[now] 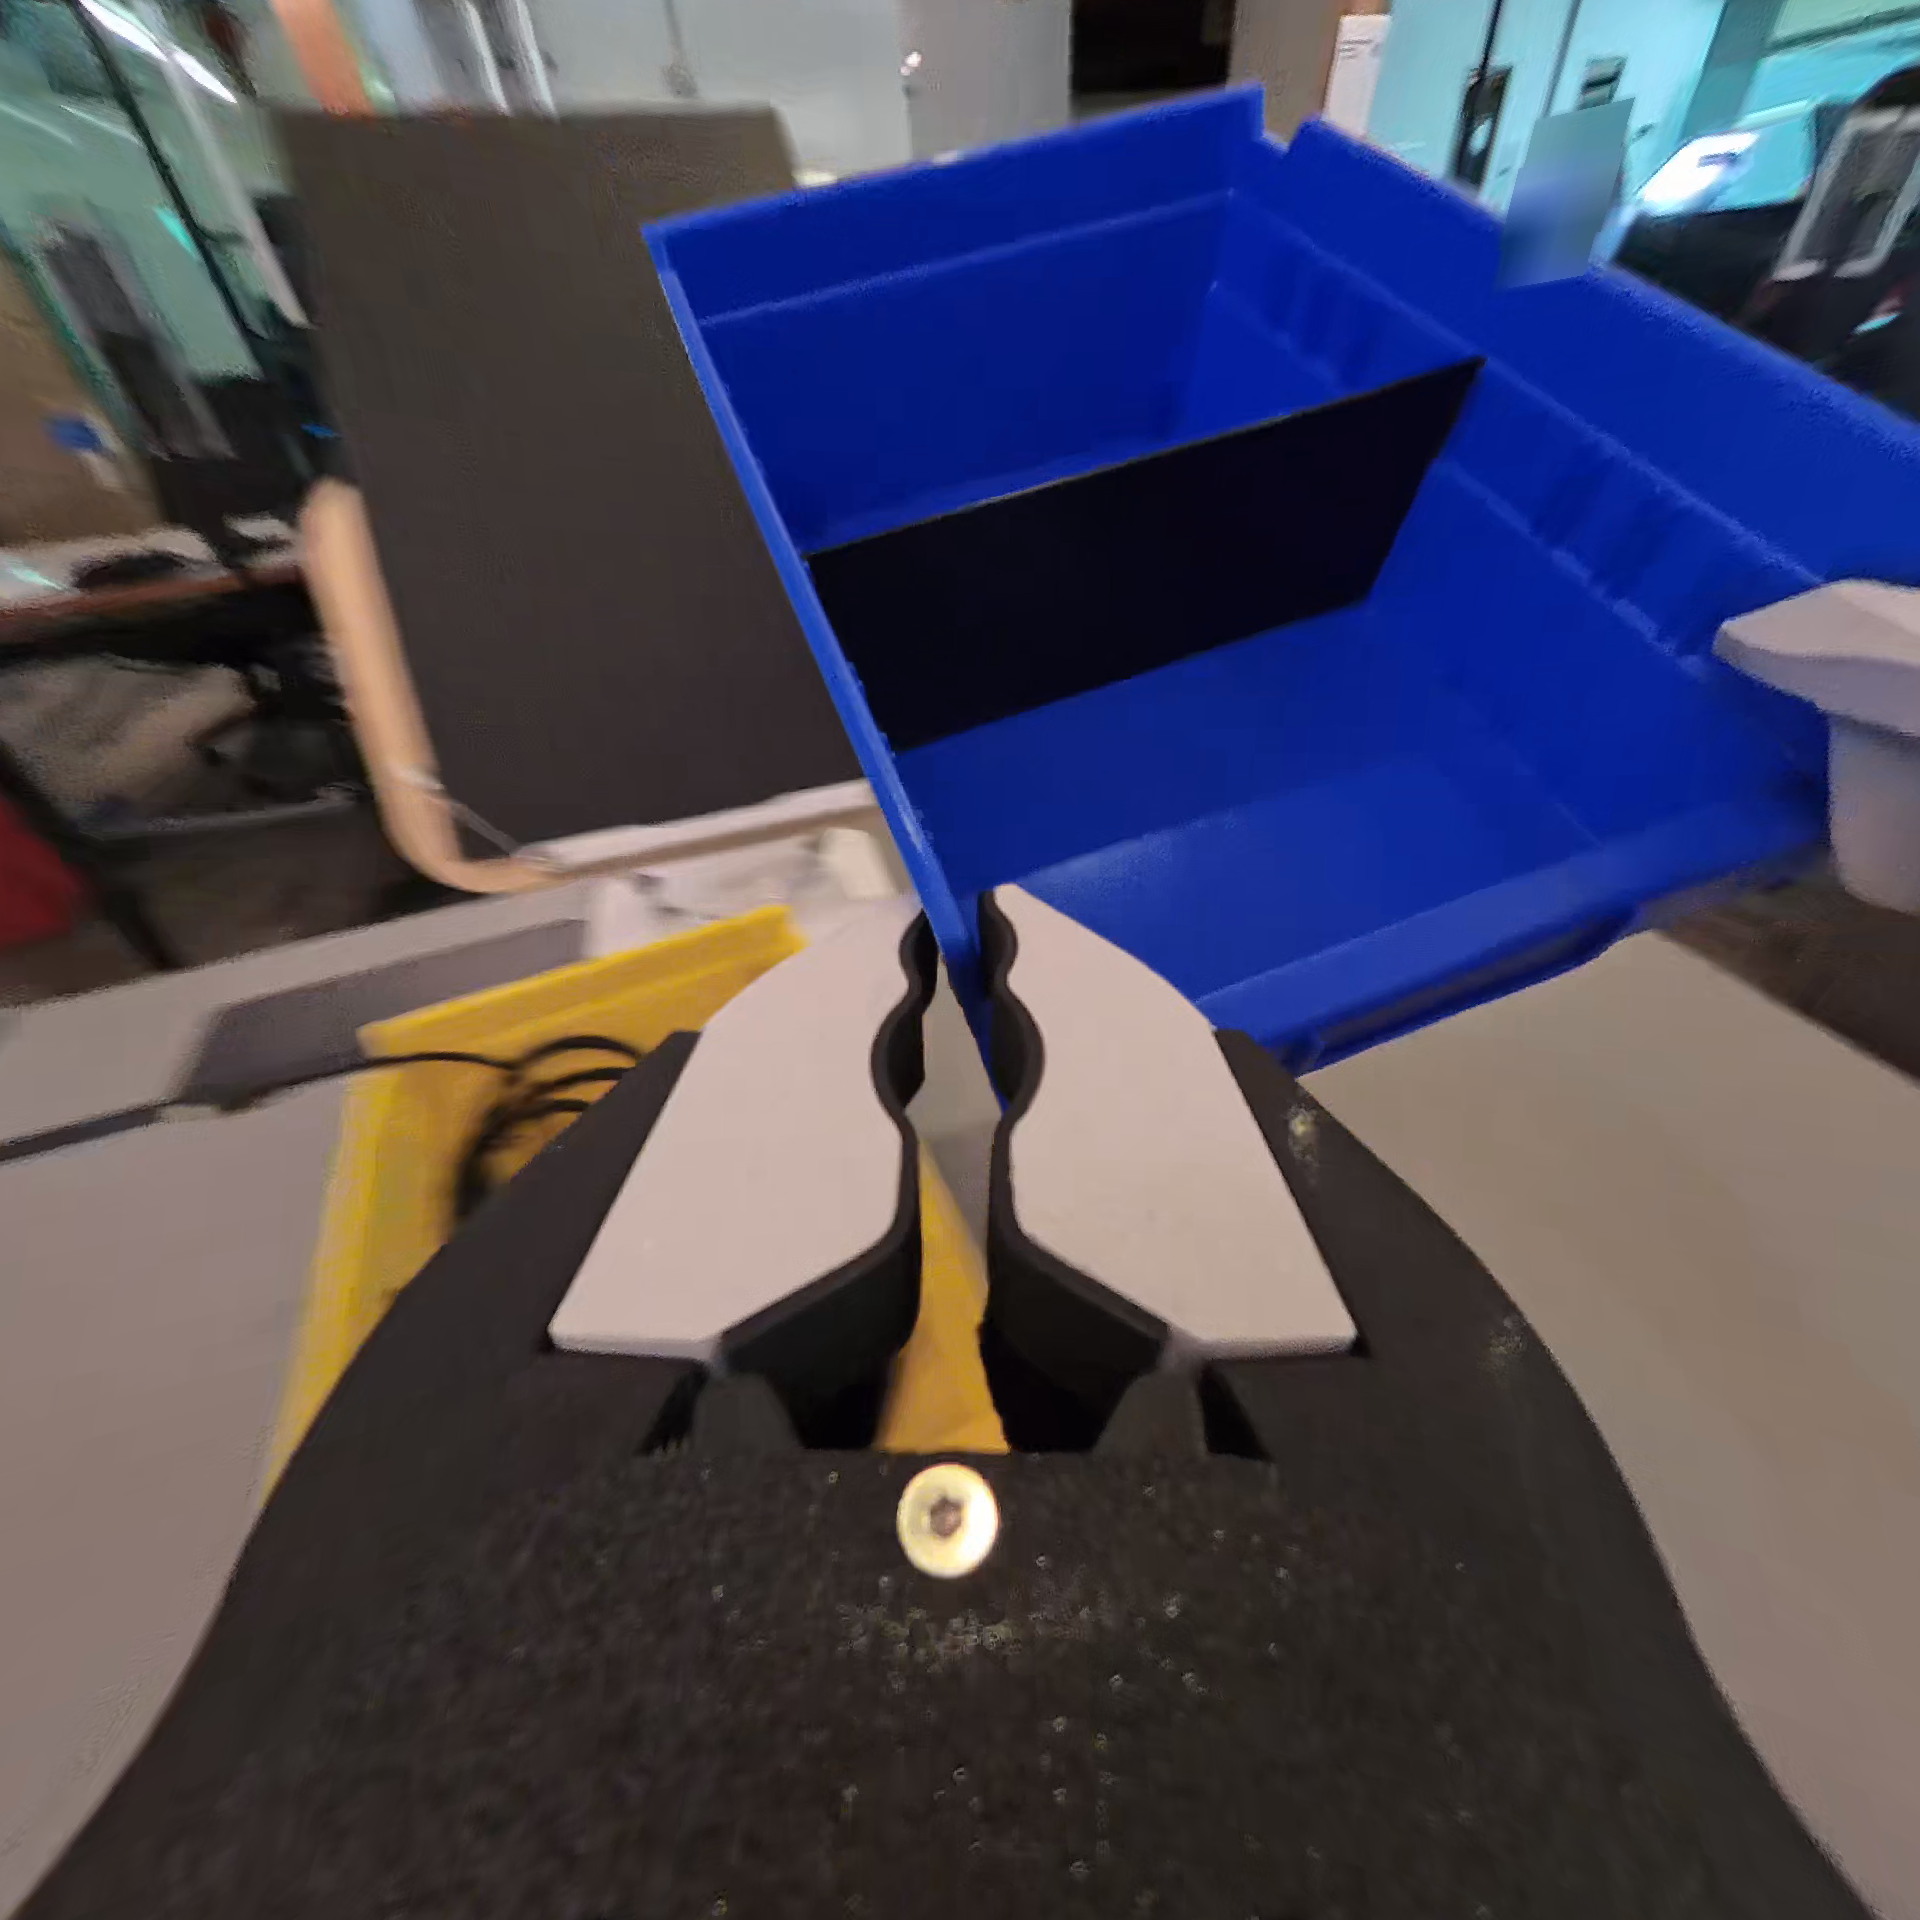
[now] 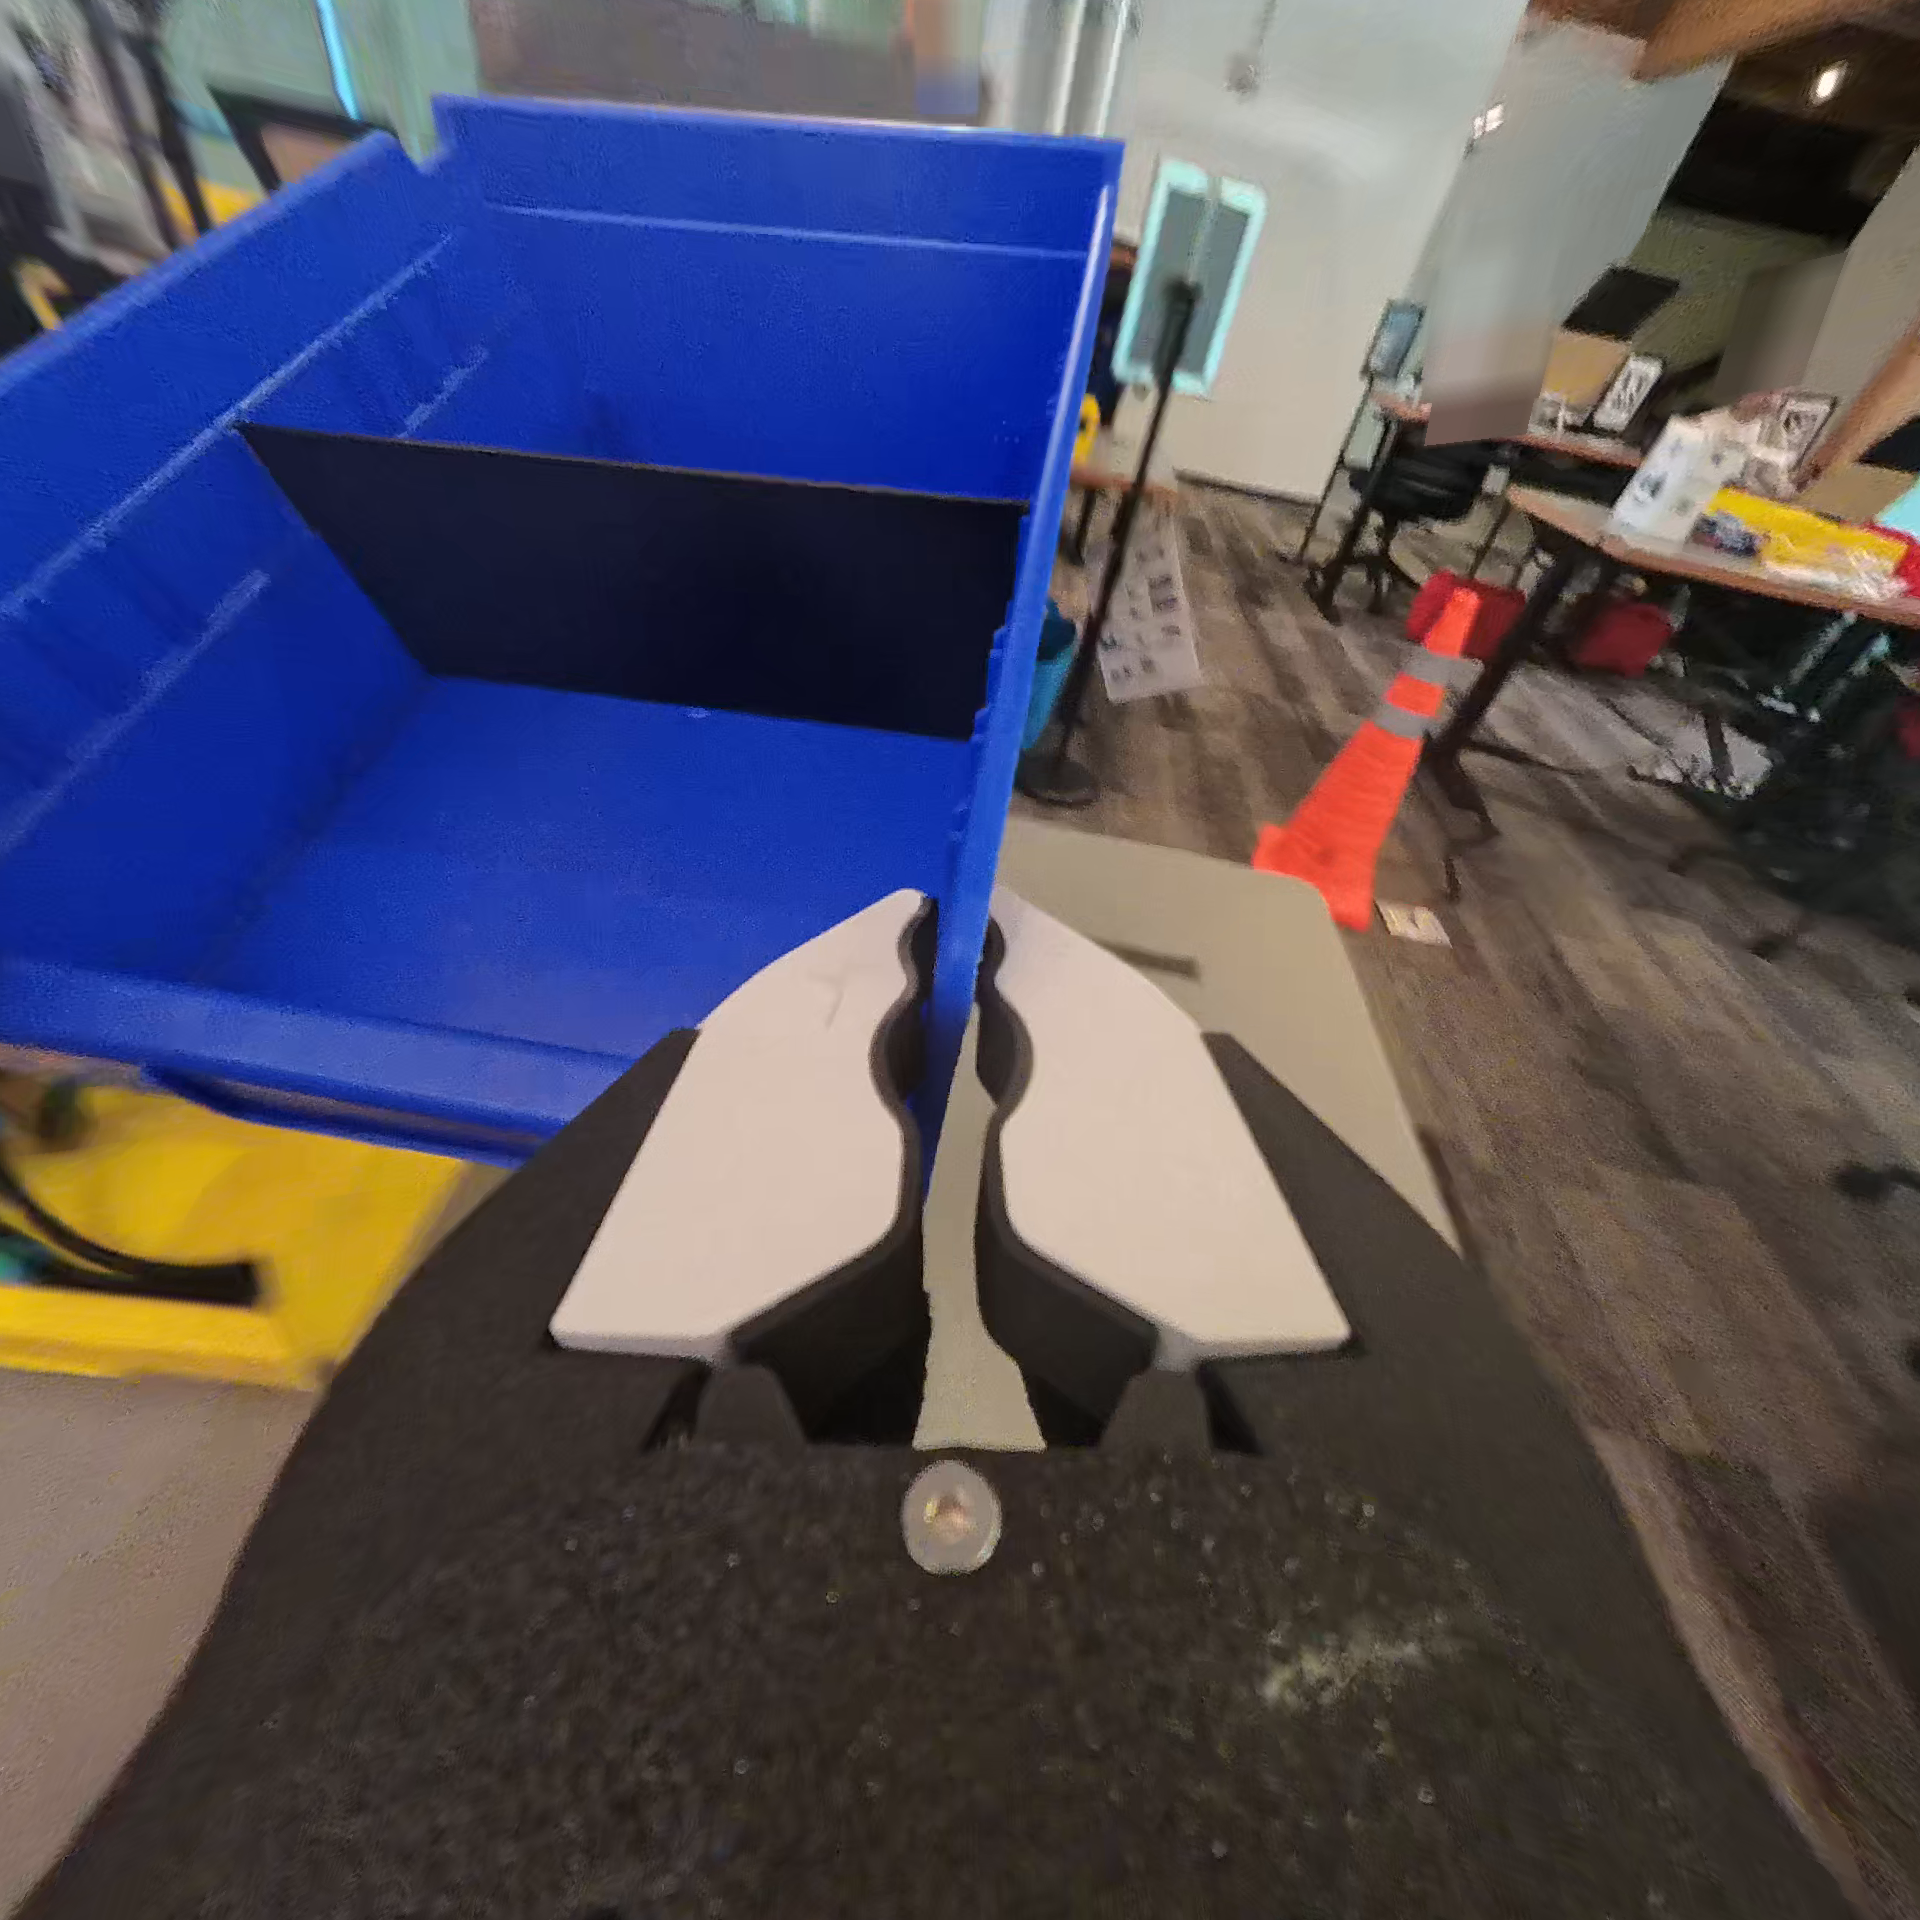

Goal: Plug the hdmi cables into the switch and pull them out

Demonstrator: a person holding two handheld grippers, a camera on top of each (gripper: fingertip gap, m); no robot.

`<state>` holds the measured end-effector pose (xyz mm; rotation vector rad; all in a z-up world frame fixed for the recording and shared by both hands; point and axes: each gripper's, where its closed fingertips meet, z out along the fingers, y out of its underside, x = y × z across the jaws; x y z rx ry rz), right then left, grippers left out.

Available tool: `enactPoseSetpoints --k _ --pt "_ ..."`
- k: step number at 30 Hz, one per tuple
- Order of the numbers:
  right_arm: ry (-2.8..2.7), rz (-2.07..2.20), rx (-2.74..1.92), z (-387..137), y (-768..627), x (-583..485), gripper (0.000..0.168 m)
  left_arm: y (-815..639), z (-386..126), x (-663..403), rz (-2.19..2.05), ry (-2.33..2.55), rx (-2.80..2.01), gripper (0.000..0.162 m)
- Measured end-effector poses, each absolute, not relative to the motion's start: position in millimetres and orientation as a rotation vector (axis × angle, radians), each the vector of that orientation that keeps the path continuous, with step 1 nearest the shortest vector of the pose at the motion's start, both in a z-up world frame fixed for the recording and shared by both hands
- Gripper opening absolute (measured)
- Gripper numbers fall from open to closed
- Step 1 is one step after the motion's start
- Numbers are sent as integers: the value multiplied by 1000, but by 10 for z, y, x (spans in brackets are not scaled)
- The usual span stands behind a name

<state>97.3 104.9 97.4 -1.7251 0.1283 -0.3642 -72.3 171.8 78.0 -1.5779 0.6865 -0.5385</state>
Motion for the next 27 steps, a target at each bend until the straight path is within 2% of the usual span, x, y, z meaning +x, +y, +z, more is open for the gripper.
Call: enactPoseSetpoints --k 4,7,10,13,18,19,20,22,24,27 --pt "180 -380 -1884 142 778 1999 5 1585 -89 302 -576 725 -1704 6" --pt "278 -293 -2009 -596 665 2430 5 1511 -675 680 -500 783 -1778 5" --pt "336 -191 -2072 -1123 662 2573 5 1448 -998 790 -490 784 -1809 5" --pt "328 -306 -2123 -1310 645 2727 5 1369 -1168 891 -525 808 -1832 8" --pt "453 -163 -2099 -1340 666 2807 3 1302 -1158 985 -638 873 -1812 14" --pt "453 -181 -2102 -1337 659 2830 4 1278 -1144 981 -663 898 -1813 17" --pt "445 -225 -2109 -1314 640 2862 8 1262 -1111 946 -682 921 -1811 27" --pt "426 -342 -2074 -1114 583 2928 23 1288 -955 752 -699 935 -1782 41" --pt "418 -402 -2001 -794 551 2892 36 1392 -727 408 -674 919 -1729 42" --pt "339 -353 -1897 -342 697 2507 37 1619 -404 -321 -610 857 -1693 43"
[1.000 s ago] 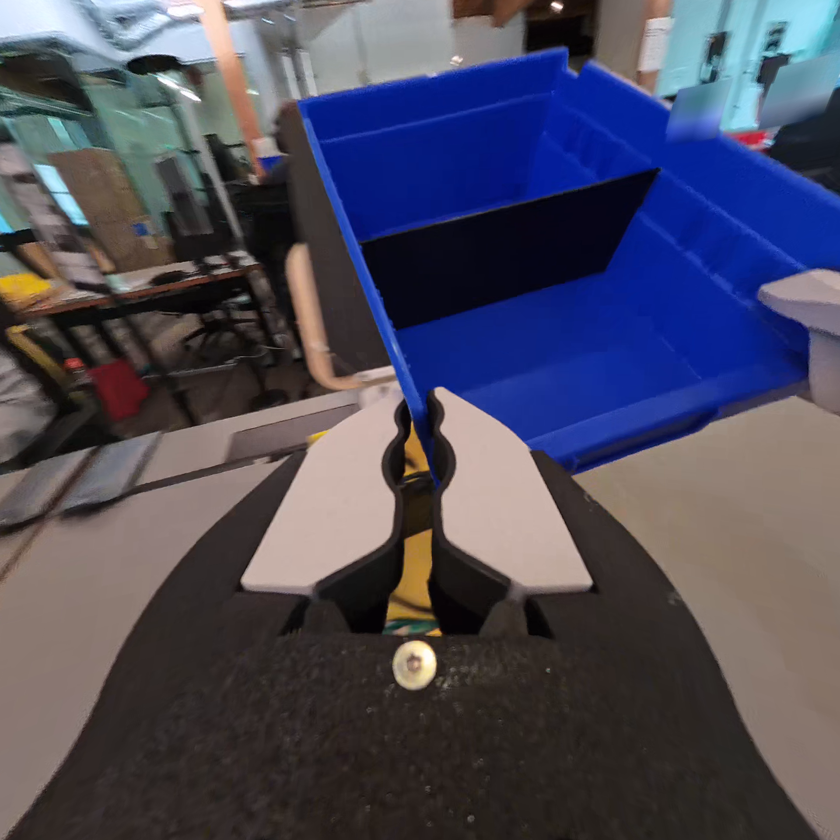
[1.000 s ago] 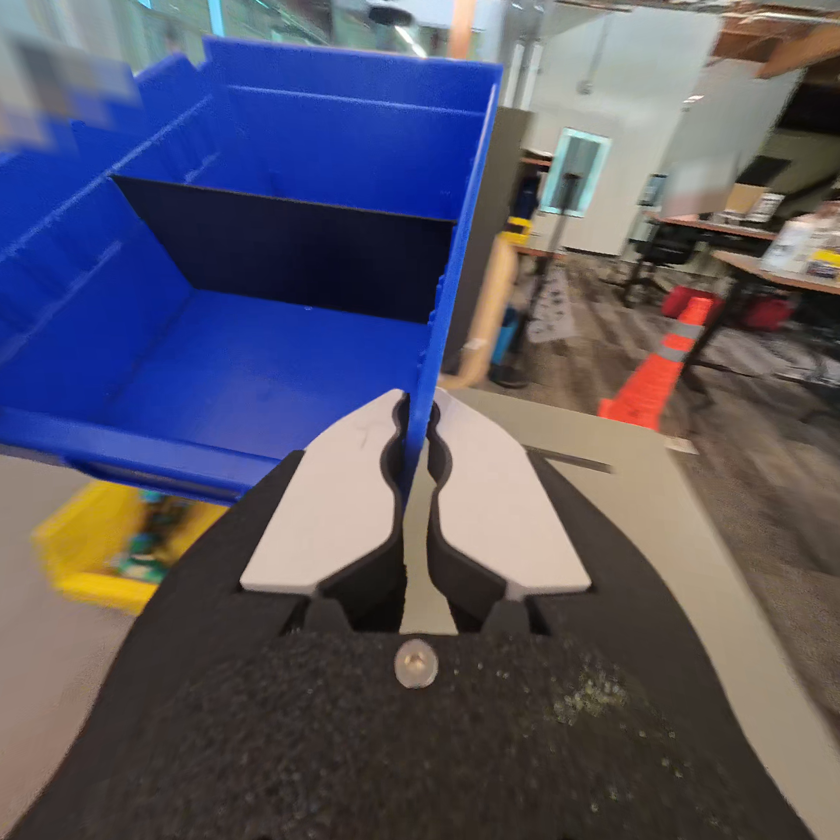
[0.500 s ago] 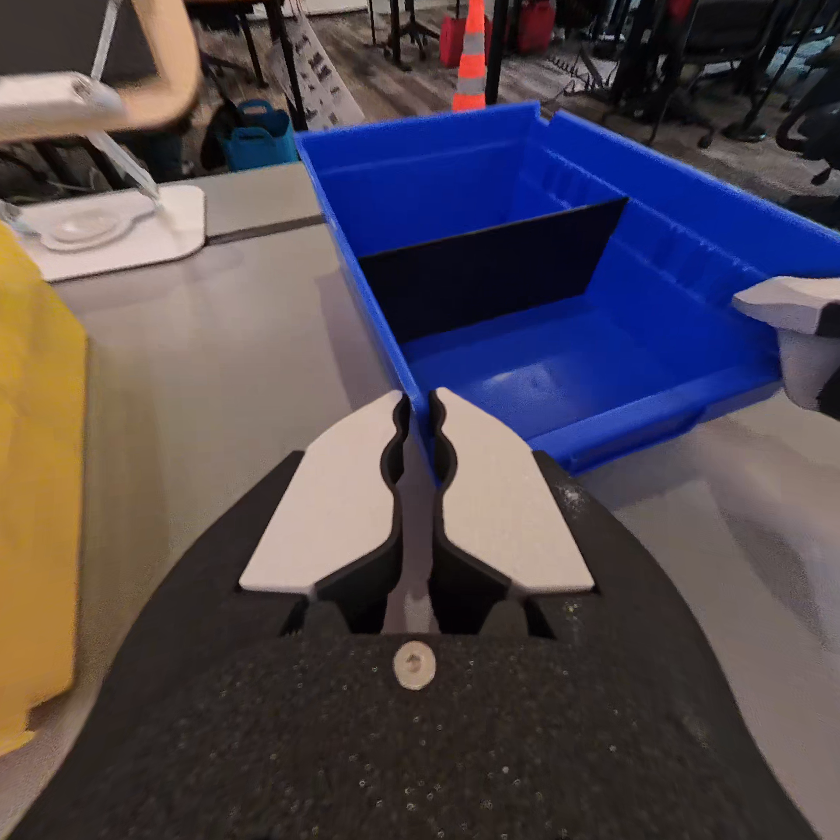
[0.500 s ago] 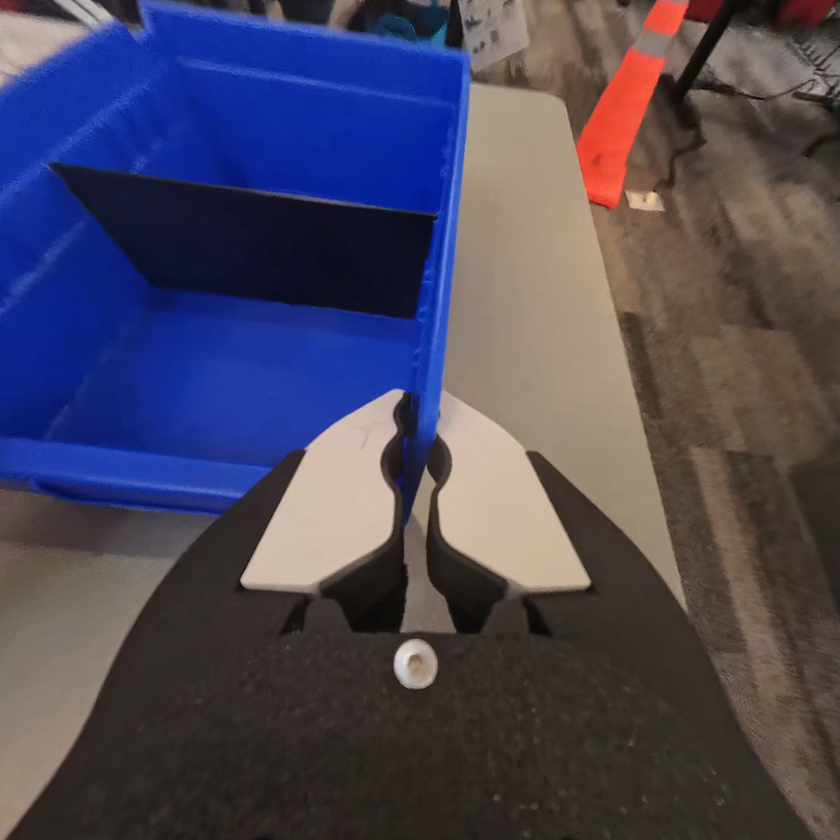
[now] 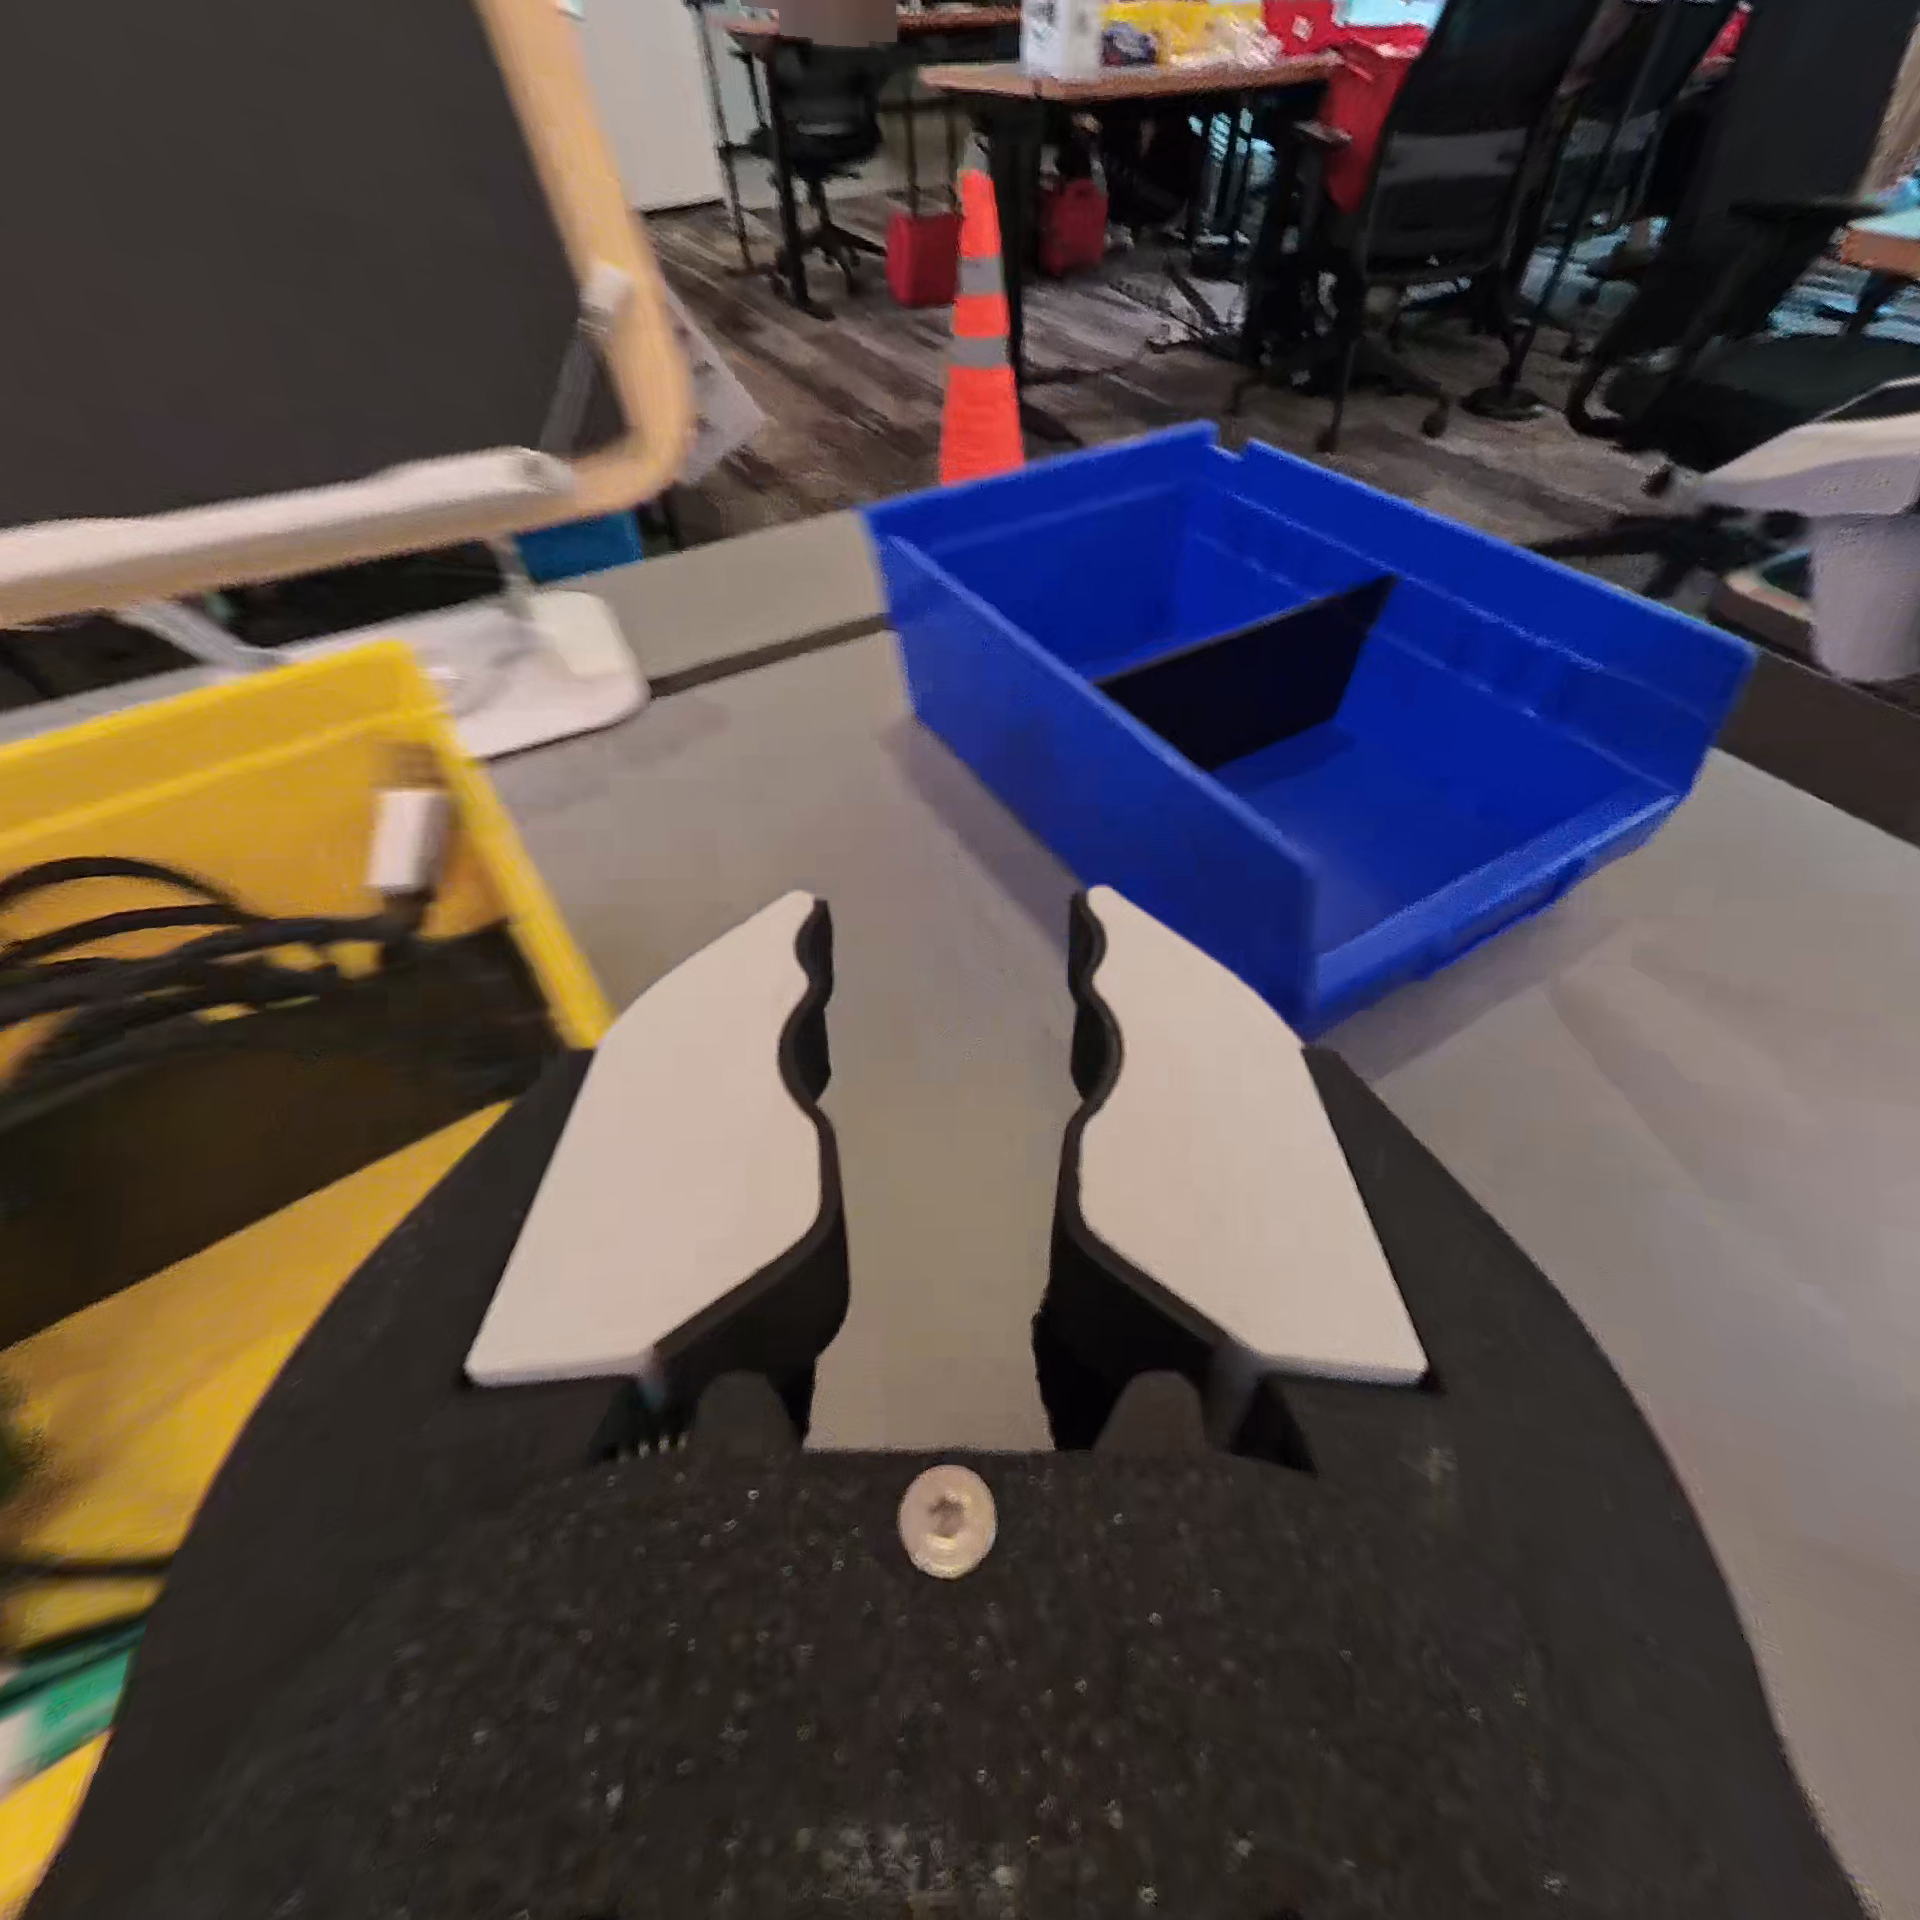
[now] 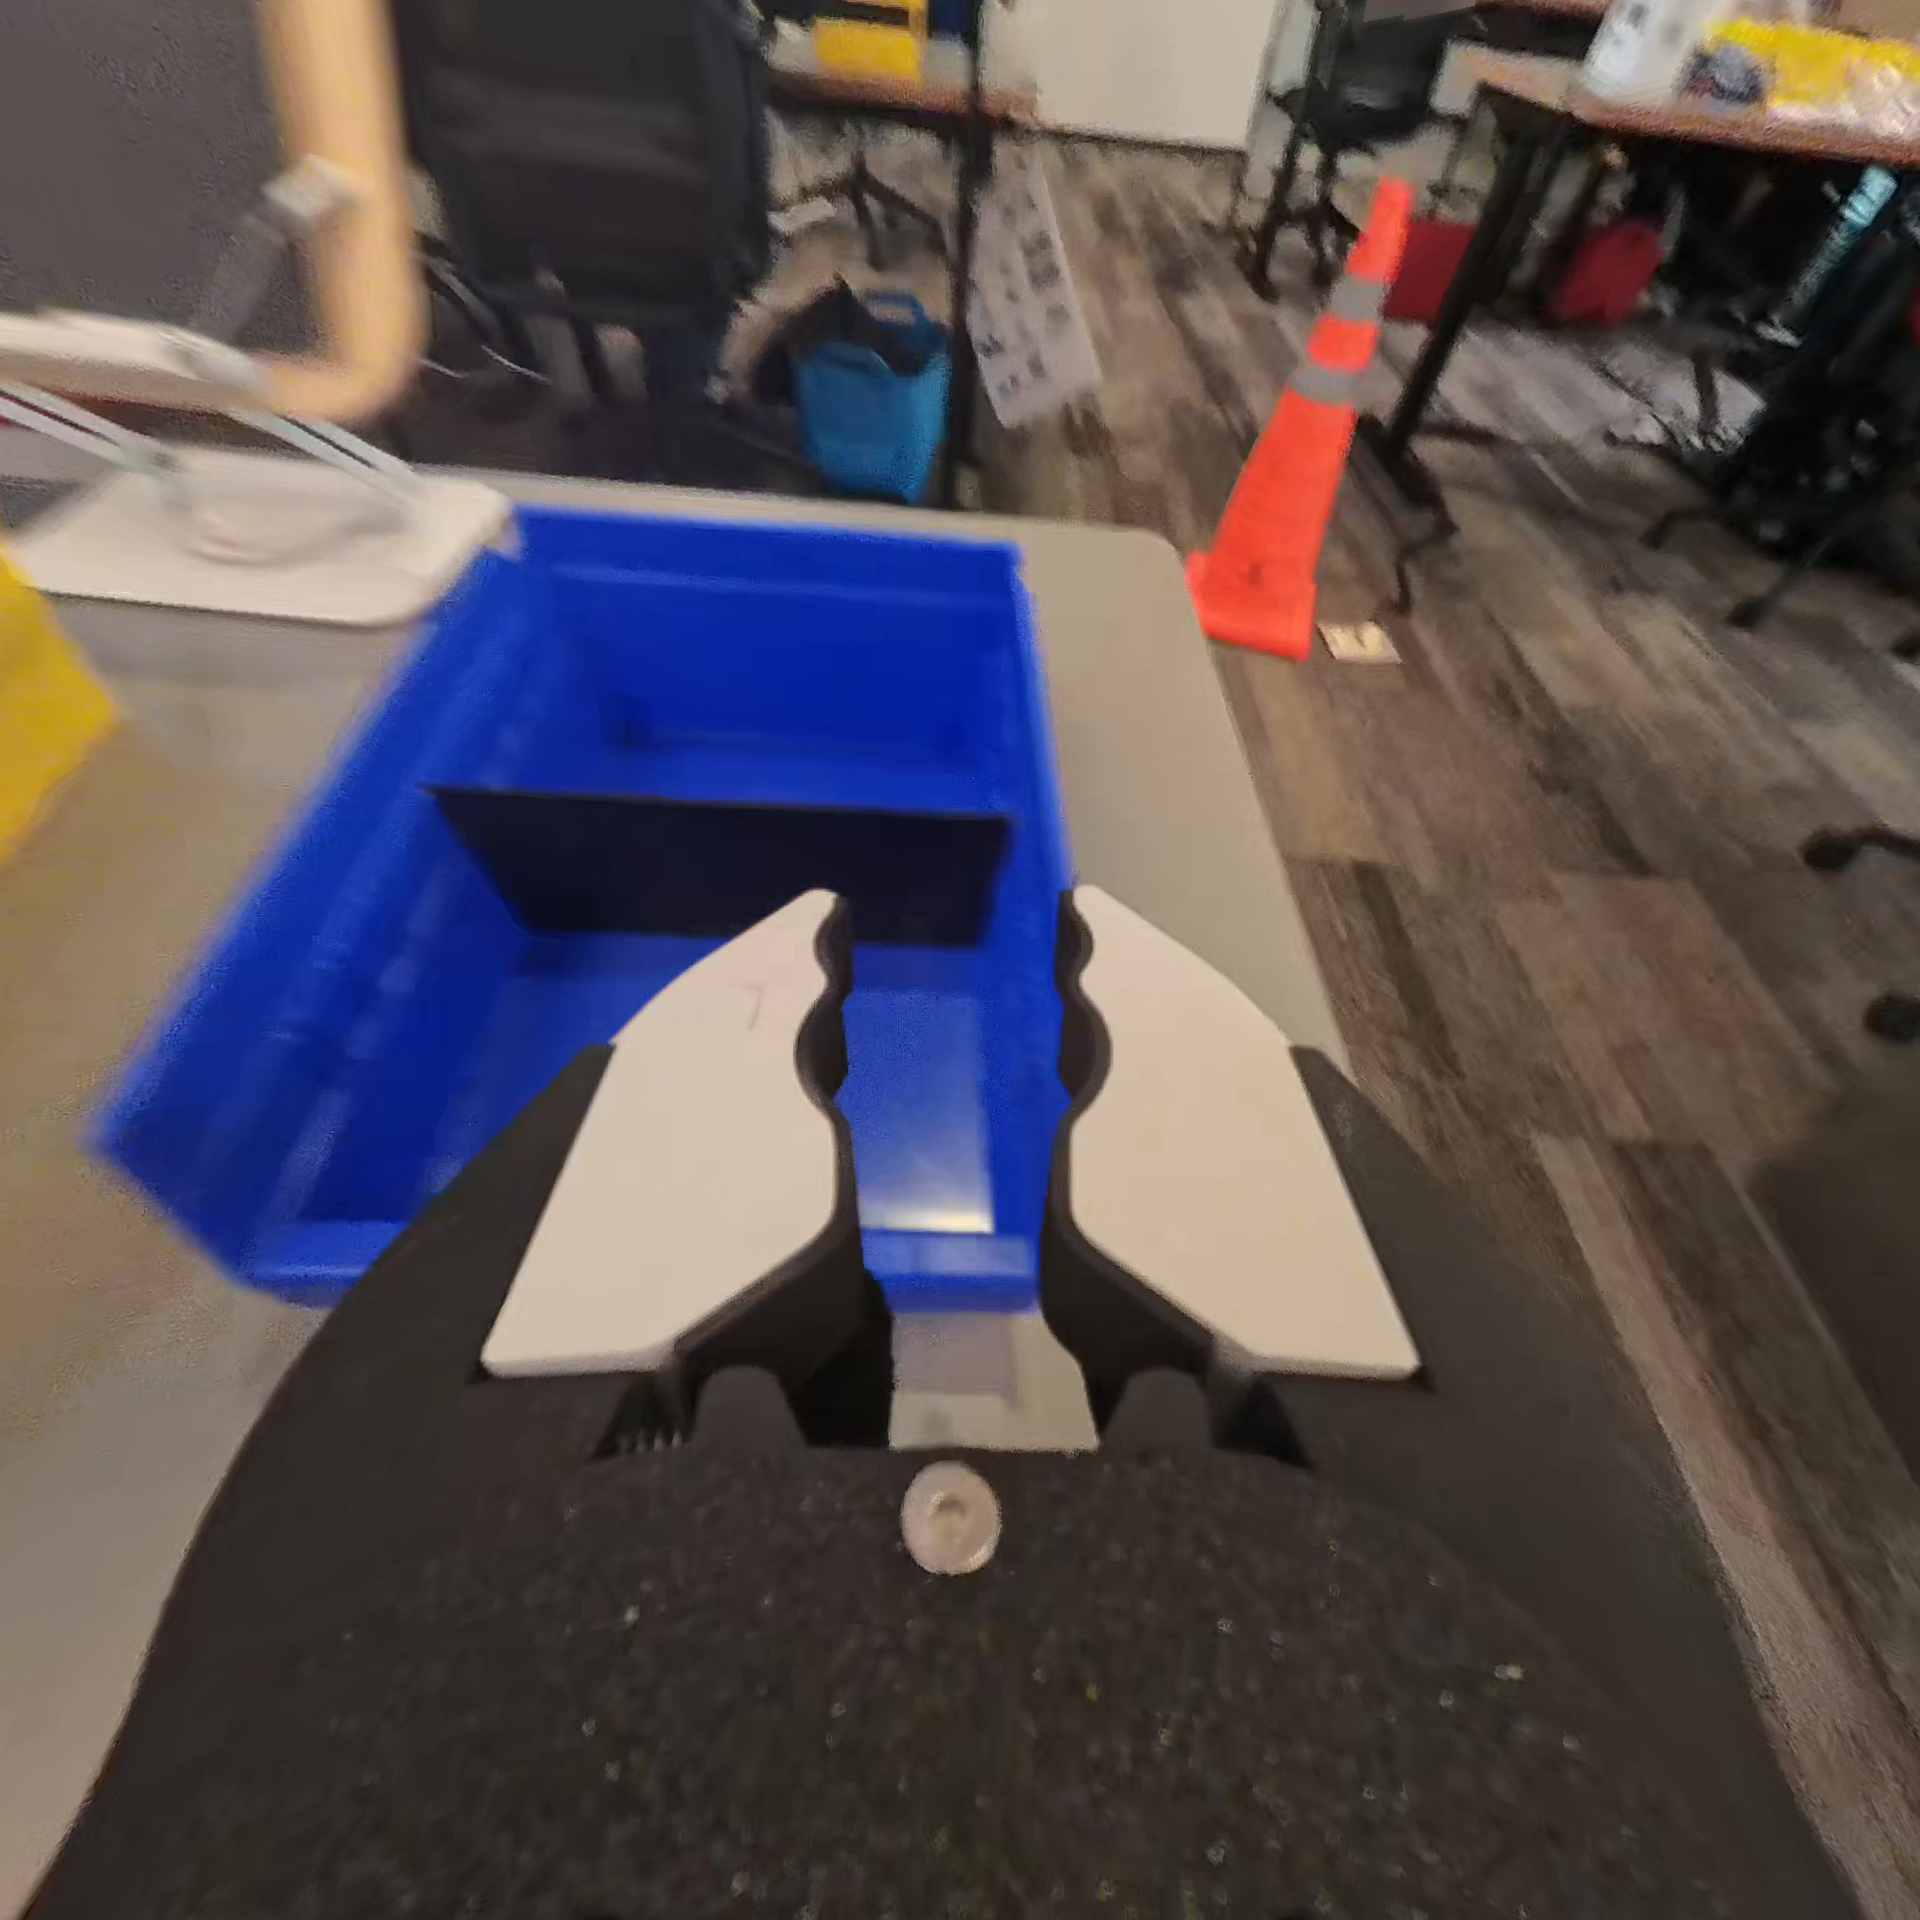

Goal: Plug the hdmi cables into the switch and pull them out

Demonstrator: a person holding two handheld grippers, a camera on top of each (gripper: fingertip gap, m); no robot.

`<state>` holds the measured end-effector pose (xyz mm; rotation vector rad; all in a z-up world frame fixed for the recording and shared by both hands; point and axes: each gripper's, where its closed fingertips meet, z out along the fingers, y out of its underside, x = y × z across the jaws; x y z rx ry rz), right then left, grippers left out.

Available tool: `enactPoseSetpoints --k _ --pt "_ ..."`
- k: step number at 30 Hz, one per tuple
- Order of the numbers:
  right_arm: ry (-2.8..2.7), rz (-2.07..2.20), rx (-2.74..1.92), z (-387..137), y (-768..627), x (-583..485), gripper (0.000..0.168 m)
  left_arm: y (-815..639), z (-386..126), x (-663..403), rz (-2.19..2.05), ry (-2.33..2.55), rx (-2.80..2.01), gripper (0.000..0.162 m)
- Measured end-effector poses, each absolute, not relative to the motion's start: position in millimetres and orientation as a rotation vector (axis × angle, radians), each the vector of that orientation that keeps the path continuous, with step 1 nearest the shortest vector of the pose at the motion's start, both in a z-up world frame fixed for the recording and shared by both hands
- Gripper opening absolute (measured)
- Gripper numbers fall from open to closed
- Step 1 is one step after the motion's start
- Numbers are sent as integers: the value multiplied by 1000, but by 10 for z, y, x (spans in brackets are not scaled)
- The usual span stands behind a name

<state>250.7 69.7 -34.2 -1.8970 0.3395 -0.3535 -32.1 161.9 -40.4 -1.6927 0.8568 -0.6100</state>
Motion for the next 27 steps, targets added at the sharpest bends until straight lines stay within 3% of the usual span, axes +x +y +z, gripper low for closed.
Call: enactPoseSetpoints --k 3,6,11,16,18,19,20,21,27 --pt "200 -284 -1853 -74 1007 1848 28 1881 -247 -1222 -505 757 -1704 42" --pt "66 -95 -1833 -56 1394 910 47 2081 -305 -2065 -427 640 -1752 39" --pt "-58 164 -1931 -637 1800 -500 58 2328 -678 -2754 -389 502 -1851 36" --pt "56 116 -2040 -1133 1937 -861 61 2441 -1202 -2686 -430 548 -2005 43" --pt "137 72 -2058 -1224 2001 -820 39 2526 -1254 -2570 -433 552 -2020 42" --pt "177 39 -2071 -1258 2033 -783 15 2607 -1259 -2551 -391 545 -2020 37" --pt "206 21 -2074 -1261 2067 -774 5 2690 -1264 -2569 -332 527 -2027 19" --pt "222 -41 -2076 -1263 2092 -742 4 2749 -1267 -2589 -292 515 -2038 4" --pt "249 -241 -1964 -954 2148 -1069 3 2927 -930 -2952 -278 444 -1998 3"
